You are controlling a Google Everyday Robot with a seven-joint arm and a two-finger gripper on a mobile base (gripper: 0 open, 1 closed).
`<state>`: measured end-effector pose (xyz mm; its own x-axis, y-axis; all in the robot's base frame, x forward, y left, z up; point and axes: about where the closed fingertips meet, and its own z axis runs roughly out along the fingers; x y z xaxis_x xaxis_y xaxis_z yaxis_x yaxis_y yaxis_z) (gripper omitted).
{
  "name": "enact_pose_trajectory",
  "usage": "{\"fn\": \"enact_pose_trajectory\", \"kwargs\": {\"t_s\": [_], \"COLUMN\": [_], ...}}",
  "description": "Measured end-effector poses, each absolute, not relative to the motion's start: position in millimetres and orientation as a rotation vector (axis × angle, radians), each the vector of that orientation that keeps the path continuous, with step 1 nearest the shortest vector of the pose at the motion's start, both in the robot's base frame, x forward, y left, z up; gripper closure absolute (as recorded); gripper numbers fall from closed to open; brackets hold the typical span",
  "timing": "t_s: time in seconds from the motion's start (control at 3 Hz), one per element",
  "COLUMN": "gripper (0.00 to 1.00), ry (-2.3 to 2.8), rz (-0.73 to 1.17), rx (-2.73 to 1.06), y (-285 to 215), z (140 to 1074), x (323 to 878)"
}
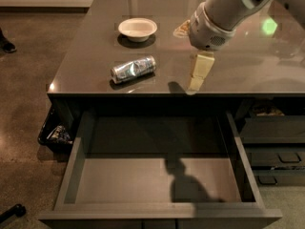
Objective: Place redbull can into top drawer
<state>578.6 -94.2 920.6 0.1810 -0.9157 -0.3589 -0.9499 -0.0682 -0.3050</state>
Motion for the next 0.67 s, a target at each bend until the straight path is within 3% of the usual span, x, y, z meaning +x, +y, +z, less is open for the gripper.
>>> {"fn": "enact_pose_trajectory", "kwargs": {"t_s": [0.67], "gripper": [0.0], "ry": [1.592], "rz": [0.131], "rx": [-2.039], "y": [-64.7], "z": [904.3], "x": [631.1]}}
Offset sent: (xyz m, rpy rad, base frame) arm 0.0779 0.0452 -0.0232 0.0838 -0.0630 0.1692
